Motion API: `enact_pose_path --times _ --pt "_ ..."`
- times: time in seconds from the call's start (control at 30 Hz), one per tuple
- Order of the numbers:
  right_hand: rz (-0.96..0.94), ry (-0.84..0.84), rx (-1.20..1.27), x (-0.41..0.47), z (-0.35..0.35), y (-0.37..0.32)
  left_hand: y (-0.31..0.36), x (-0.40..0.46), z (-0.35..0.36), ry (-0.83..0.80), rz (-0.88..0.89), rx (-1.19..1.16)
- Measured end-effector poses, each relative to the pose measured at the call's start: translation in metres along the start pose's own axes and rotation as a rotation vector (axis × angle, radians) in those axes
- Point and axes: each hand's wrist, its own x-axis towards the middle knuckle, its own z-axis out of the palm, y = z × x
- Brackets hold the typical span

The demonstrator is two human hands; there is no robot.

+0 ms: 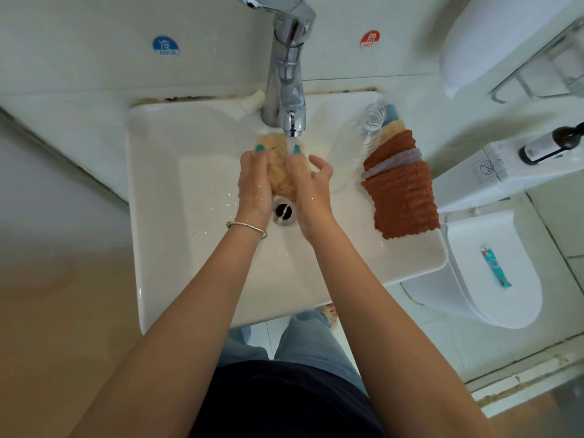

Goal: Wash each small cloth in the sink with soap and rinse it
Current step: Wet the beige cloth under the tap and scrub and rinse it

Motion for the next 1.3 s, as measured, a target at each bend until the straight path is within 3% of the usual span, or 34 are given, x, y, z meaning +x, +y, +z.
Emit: enact_pose_path --times 0.1,0.23,0.33,0.43,0.57,0.77,0.87,0.93,1.07,1.17,1.3 --pt "0.083 -0.059 0.057 -0.013 0.000 0.010 -0.007 -0.007 -0.005 -0.052 0.043 0.019" --pt "-0.075 0.011 -0.067 -0.013 -0.011 0.009 -0.002 -0.009 -0.022 -0.034 0.092 0.078" --pt "-0.169 0.017 -0.165 -0.008 -0.020 0.005 0.005 -0.008 -0.032 -0.154 -0.041 -0.020" --pt "-0.256 -0.038 -0.196 -0.011 -0.025 0.001 0.006 -0.008 -0.031 -0.265 -0.135 0.078" --pt "-0.212 -0.048 -0.119 -0.012 -0.028 -0.001 0.005 -0.008 -0.028 -0.158 -0.048 0.111" --pt "-0.291 -0.082 -0.147 -0.008 -0.017 0.002 0.014 -0.005 -0.035 -0.245 -0.094 0.041" --pt "-0.187 -0.140 -0.081 -0.008 -0.005 0.000 0.011 -0.004 -0.044 -0.209 -0.036 0.094" --pt "-0.181 -0.050 -0.017 -0.004 -0.005 0.003 0.010 -0.002 -0.050 -0.151 0.019 0.096" --pt "-0.254 0.068 -0.085 -0.002 -0.014 0.008 0.007 -0.006 -0.039 -0.196 -0.011 0.081" --pt "-0.238 0.050 -0.127 0.000 -0.022 0.007 0.002 -0.012 -0.028 -0.185 0.009 0.098" --pt "-0.080 -0.069 0.017 -0.003 -0.015 0.007 -0.002 -0.014 -0.024 -0.210 0.076 0.060"
